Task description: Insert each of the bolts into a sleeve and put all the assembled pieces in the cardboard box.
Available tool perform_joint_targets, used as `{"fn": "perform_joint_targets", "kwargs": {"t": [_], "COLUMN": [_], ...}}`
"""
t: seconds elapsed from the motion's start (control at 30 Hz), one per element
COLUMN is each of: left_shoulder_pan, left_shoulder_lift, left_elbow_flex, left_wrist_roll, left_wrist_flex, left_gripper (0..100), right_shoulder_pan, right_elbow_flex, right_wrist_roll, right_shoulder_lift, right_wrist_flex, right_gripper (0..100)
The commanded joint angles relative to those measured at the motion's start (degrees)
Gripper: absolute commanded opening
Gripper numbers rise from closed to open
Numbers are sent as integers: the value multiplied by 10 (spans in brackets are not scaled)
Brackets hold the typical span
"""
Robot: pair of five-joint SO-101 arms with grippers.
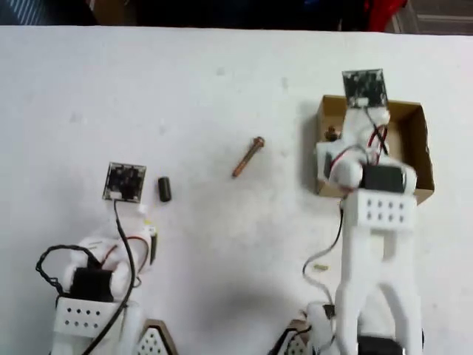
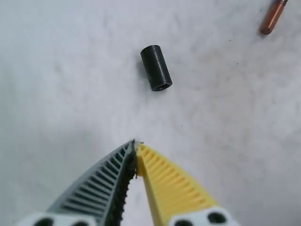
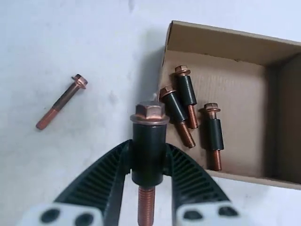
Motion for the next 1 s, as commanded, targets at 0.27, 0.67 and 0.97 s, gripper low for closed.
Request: {"fn": "perform_joint_targets", "kwargs": {"t": [0.27, 0.67, 0.97], "left_shoulder_pan": [-6, -6, -6], "left_shoulder_lift": [-7, -7, -7], "left_elbow_flex": [24, 25, 25], "left_wrist_roll": [-7, -8, -8], "left_wrist_flex": [-20, -21, -21], "left_gripper": [24, 24, 24], "right_shoulder_pan": [67, 96, 92], "right_elbow_flex": [-229, -398, -440], "right_wrist_roll": [49, 55, 54], "right_shoulder_lift": [263, 510, 575], "right_wrist_flex": [-3, -3, 0], "right_gripper": [25, 25, 135]}}
